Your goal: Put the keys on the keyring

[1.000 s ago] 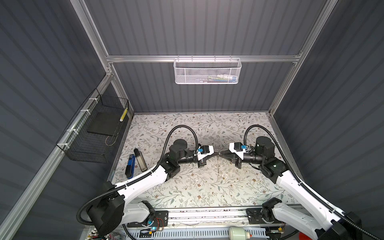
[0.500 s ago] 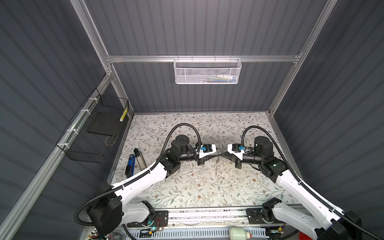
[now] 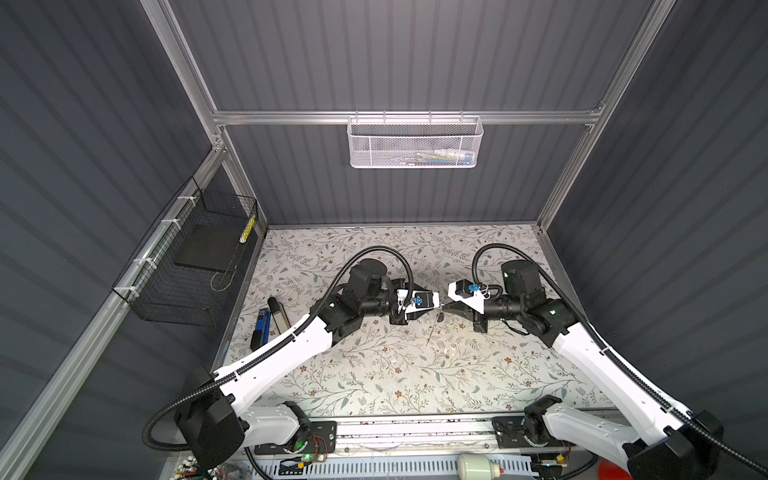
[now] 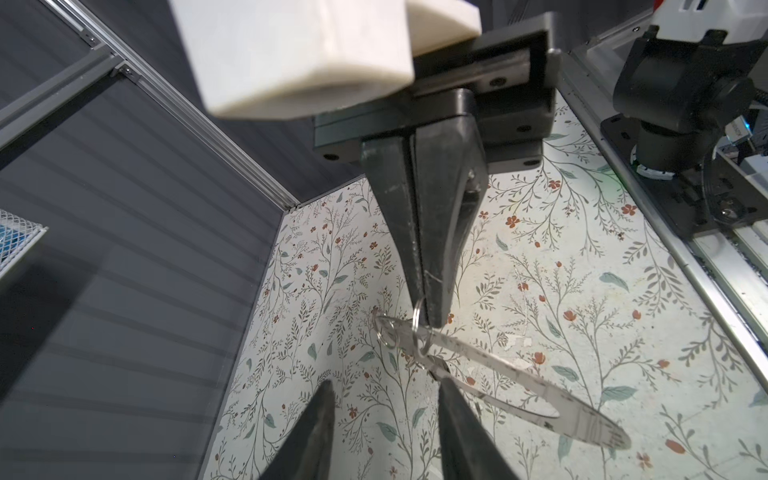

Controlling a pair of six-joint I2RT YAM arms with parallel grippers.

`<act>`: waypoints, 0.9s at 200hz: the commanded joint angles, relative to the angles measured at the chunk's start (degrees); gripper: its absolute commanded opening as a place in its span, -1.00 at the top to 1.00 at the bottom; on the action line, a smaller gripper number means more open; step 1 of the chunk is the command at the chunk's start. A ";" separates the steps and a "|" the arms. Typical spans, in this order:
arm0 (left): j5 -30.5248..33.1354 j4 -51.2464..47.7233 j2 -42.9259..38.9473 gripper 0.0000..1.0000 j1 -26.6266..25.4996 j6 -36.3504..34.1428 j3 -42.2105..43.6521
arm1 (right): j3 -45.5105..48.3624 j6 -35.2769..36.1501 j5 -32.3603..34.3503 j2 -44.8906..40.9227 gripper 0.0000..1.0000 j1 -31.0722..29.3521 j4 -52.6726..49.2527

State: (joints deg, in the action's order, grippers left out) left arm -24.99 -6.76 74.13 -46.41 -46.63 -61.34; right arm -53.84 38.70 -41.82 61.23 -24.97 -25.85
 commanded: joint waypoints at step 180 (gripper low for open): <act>1.01 -3.28 4.41 1.00 -3.67 -0.67 -4.33 | -4.43 0.65 0.99 1.10 0.95 -2.09 -4.18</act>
State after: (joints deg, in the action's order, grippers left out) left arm -24.10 -9.08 78.39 -49.87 -46.89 -64.34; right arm -56.62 39.94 -40.23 63.22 -26.63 -30.44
